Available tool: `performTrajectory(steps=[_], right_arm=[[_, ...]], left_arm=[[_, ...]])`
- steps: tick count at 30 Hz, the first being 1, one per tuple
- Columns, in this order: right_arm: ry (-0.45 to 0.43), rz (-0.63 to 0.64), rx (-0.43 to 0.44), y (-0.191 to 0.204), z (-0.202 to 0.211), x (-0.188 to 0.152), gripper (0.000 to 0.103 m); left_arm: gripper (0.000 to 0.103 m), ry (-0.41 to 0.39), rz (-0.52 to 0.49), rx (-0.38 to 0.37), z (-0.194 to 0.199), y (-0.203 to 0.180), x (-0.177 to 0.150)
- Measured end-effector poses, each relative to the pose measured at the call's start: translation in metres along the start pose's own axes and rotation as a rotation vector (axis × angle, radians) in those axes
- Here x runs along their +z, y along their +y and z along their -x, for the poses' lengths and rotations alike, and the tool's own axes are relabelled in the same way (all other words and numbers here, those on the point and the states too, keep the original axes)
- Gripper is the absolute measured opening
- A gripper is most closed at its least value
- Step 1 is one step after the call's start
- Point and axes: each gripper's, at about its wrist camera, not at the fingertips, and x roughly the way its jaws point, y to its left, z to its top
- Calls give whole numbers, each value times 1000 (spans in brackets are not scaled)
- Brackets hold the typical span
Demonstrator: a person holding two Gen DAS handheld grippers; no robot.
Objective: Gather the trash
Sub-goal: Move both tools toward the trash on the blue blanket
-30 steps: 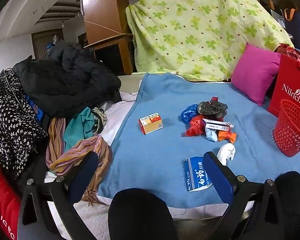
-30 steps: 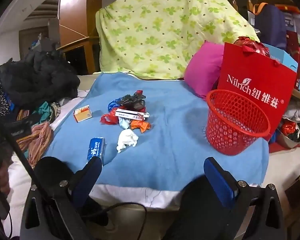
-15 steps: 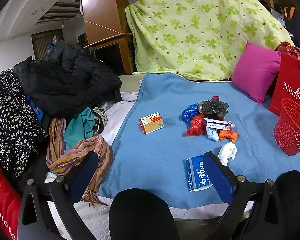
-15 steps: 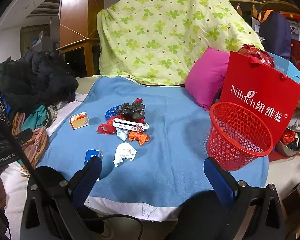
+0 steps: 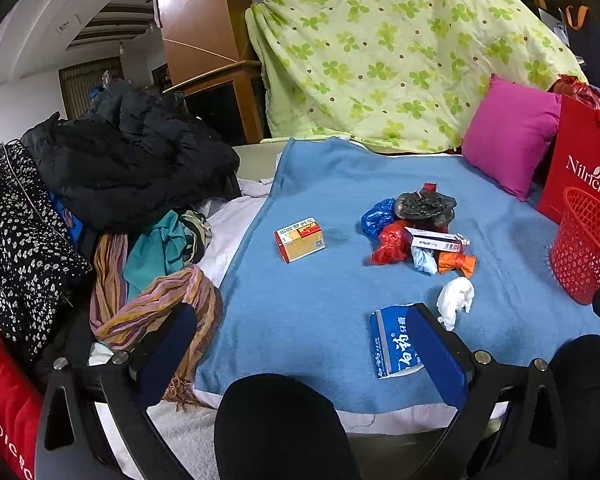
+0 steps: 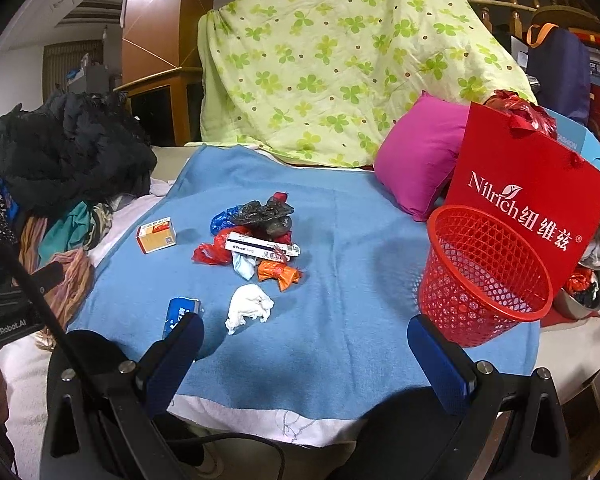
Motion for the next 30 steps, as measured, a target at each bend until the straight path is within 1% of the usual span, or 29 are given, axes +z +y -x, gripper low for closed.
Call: performTrajectory(steps=[2,4,7,15,18,19,24,30], right_arm=[[-12,-4,-1,1,0,0,103],[-11,7,-12,2,-2,1,103],[11,15,-19,1,-5,2,103],[18,16,-27,-2,-10,0,103],[28,14,-26,-3,-13,-1,103],[19,10,-25,-4,-13,-1,103],[23,5,-26,-6,-18,0,103],[30,15,-26,-4,-22,1,103]], left_arm=[[103,-15,2,-3,0,-1,-1],[103,-53,9,-3,-2,-2,-2],[103,-45,3,-5,-5,-3,-3],[103,-15,-15,-25,-8,-11,-4],[103,-7,-32,-21,-11,-15,-5],[103,-20,-52,-6,-13,-17,-6],[103,12,-48,-27,-15,-20,-7],[103,19,-51,-29,-20,-22,-9]])
